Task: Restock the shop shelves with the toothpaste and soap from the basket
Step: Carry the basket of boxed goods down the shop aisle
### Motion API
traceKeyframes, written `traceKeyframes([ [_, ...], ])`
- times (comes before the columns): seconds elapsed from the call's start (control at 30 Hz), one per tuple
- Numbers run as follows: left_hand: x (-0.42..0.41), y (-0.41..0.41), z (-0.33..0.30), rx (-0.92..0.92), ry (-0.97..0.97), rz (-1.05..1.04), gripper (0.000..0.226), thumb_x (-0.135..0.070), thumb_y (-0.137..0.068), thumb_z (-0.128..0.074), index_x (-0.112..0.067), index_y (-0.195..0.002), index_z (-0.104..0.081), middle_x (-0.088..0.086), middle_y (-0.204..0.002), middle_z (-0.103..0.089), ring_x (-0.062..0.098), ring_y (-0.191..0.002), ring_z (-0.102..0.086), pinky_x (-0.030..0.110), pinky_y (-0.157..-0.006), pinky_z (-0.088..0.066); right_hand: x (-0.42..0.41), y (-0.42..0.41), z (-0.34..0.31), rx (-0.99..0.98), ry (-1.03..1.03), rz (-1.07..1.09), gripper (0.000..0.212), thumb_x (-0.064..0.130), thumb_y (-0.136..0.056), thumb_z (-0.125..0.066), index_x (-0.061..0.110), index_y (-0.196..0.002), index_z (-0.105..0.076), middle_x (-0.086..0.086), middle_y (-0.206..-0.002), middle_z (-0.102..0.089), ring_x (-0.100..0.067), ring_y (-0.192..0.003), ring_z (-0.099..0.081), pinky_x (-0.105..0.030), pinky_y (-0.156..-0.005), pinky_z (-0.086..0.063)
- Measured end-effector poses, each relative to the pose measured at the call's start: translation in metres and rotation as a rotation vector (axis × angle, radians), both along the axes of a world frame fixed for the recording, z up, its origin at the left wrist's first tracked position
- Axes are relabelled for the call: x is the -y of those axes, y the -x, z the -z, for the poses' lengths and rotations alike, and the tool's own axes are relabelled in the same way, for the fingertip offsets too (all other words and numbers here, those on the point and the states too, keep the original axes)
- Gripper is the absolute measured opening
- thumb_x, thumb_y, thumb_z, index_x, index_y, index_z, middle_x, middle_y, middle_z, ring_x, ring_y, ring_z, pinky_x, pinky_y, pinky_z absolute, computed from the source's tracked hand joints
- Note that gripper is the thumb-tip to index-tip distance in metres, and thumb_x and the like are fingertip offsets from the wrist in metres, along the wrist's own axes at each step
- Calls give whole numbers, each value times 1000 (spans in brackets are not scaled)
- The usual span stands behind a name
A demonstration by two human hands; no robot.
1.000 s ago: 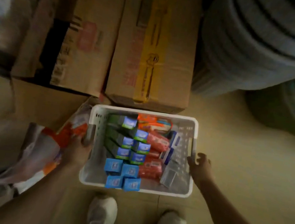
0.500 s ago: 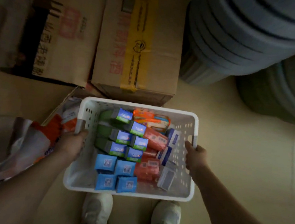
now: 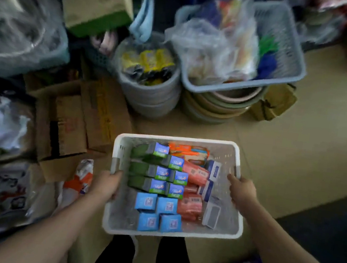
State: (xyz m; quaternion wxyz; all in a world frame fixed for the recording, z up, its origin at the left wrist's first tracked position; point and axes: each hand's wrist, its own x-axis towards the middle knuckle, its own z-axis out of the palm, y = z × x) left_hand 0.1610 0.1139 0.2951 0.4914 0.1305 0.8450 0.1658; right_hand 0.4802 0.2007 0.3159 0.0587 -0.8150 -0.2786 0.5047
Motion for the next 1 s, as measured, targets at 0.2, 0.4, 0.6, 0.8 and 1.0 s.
traceKeyframes([
  [0.2,-95,-107,-130,-17,-197,238,41,-20,-89,-52,-11,-50,-43,5,-38,-40,20,-36,-39,24,-45,-33,-19,-120,-132,-35,-127,208,23,25,-93,-51,4,-97,-59,-7,-74,-56,-17,-58,-51,-28,-49,-40],
  [0.4,-219,-230,-223,-60,-406,552,39,-26,-87,-51,-11,-52,-48,7,-36,-44,24,-34,-43,26,-43,-39,-42,-229,-214,-19,-279,451,18,25,-91,-53,9,-84,-58,-8,-70,-56,-21,-59,-54,-31,-52,-43],
  [0.6,-355,-369,-250,-78,-492,813,33,-31,-83,-52,-11,-57,-48,10,-49,-47,26,-42,-46,34,-50,-44,-105,-334,-228,66,-349,725,22,24,-88,-53,10,-72,-57,-10,-62,-53,-25,-54,-52,-31,-48,-41],
  [0.8,-487,-512,-256,60,-482,987,36,-27,-88,-50,-9,-58,-48,7,-45,-40,22,-36,-38,26,-44,-35,-197,-444,-245,74,-336,951,20,24,-88,-51,10,-75,-55,-7,-62,-50,-22,-52,-46,-27,-47,-34],
  [1.0,-597,-653,-264,96,-493,1123,37,-27,-90,-50,-5,-60,-51,10,-45,-43,24,-36,-41,28,-46,-39,-274,-558,-257,100,-382,1074,25,19,-90,-51,11,-66,-51,-7,-60,-48,-20,-51,-44,-26,-46,-32],
])
